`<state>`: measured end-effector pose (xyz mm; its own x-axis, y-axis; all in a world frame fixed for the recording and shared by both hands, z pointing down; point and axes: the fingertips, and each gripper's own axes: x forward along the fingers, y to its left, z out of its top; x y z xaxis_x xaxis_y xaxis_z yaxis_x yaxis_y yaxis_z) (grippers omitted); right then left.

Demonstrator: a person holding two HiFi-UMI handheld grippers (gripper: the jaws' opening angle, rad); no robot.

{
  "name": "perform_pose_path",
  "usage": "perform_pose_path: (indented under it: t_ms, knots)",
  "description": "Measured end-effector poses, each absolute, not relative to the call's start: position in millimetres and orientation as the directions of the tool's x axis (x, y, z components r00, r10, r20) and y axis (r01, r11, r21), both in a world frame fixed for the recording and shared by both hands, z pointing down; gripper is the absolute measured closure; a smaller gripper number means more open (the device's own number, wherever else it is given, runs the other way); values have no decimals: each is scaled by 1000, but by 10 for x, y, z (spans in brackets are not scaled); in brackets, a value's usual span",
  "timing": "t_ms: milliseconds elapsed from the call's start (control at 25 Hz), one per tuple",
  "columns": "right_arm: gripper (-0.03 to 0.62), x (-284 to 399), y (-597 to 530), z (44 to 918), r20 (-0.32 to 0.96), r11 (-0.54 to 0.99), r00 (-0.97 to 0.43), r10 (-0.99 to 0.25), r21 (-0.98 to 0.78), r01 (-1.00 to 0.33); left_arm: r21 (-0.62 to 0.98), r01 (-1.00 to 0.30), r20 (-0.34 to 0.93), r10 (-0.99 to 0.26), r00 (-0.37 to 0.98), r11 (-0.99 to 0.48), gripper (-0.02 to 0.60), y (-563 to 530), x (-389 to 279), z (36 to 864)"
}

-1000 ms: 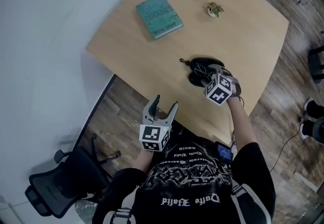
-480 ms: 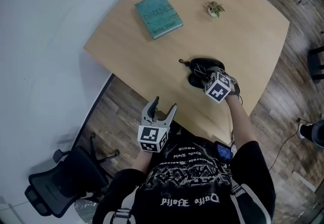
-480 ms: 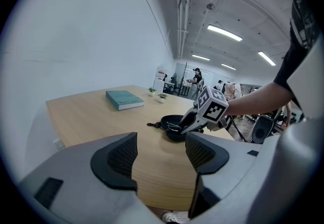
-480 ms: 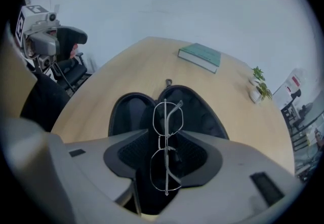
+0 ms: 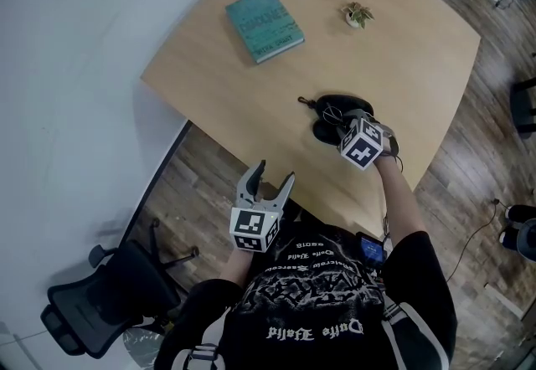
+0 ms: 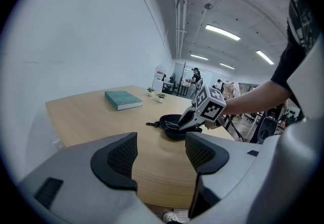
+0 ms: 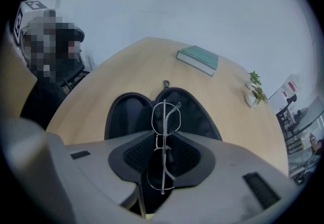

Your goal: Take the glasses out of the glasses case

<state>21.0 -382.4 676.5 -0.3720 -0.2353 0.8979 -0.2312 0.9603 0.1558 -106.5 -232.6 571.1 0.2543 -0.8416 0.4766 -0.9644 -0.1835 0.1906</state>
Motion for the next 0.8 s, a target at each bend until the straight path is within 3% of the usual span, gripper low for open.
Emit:
perform_pose_path:
  t_ms: [800]
  knots:
    - [502, 197, -3886, 6122, 793, 915, -488, -364, 208, -346, 204, -948, 438, -844, 310, -243, 278, -2417, -1006, 5652]
